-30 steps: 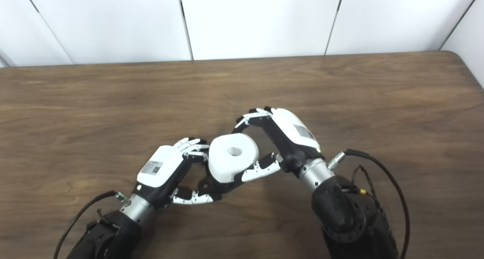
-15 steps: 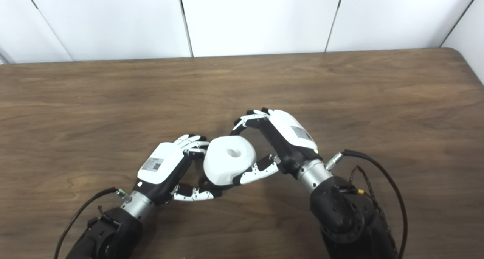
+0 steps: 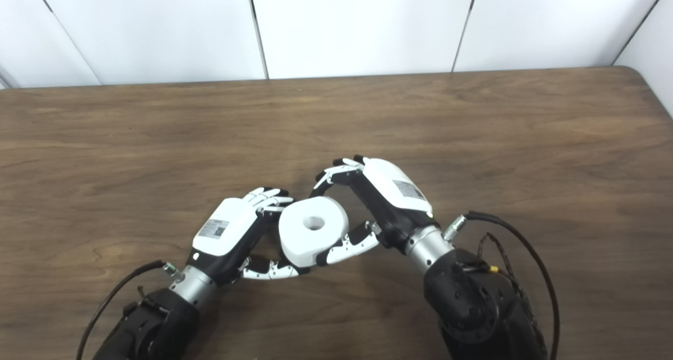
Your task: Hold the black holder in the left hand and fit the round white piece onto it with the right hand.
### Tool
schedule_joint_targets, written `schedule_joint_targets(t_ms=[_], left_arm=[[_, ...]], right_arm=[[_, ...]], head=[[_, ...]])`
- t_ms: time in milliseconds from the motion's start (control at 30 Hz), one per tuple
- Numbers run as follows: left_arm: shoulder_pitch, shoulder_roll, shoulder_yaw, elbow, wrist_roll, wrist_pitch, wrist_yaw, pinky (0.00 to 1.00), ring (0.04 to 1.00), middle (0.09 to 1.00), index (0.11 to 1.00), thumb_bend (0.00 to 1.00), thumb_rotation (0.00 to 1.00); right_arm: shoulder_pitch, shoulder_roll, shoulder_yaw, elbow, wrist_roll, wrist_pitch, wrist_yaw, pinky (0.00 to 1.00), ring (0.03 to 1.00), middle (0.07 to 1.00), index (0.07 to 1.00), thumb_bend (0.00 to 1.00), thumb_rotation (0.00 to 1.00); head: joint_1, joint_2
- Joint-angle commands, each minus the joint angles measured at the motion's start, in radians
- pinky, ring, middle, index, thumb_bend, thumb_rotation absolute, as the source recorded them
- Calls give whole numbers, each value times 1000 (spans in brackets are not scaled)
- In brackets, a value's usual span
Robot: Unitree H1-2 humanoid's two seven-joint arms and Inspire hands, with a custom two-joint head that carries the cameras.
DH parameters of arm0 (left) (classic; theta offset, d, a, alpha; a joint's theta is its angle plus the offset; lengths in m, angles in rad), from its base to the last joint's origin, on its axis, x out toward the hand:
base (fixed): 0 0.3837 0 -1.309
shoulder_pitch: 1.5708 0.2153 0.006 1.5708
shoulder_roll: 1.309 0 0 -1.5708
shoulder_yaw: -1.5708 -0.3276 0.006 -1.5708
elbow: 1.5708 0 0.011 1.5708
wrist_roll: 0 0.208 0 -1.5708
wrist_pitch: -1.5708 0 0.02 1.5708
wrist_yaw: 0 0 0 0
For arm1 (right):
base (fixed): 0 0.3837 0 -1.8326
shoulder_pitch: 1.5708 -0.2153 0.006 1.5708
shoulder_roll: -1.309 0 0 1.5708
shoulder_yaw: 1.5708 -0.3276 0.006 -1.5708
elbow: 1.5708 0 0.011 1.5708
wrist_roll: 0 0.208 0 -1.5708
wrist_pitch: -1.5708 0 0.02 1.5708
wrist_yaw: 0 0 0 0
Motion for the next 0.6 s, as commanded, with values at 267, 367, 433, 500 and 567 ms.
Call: schedule_joint_targets(t_ms=[267, 367, 433, 500, 567], left_arm=[[3, -7, -18, 11, 29, 9, -26, 922, 880, 798, 486, 524, 56], [3, -8, -19, 7, 31, 15, -32, 921, 881, 798, 486, 524, 56], [3, -9, -19, 5, 29, 19, -35, 924, 882, 799, 486, 524, 55], [5, -9, -18, 5, 25, 18, -31, 924, 882, 799, 486, 524, 55], [5, -9, -17, 5, 24, 18, -29, 923, 880, 799, 486, 524, 55]], right_arm=[[-15, -4, -11, -28, 4, -17, -7, 1000, 922, 797, 485, 518, 135], [-17, -10, -15, -18, 9, -23, -12, 1000, 920, 796, 485, 518, 137], [-18, -11, -19, -10, 16, -23, -15, 1000, 917, 796, 485, 518, 138], [-19, -13, -21, -4, 20, -20, -13, 1000, 917, 799, 485, 517, 139], [-22, -16, -21, -1, 19, -13, -5, 1000, 919, 804, 487, 517, 141]], head=[[-5, 4], [-3, 7], [-3, 6], [-2, 5], [-2, 5]])
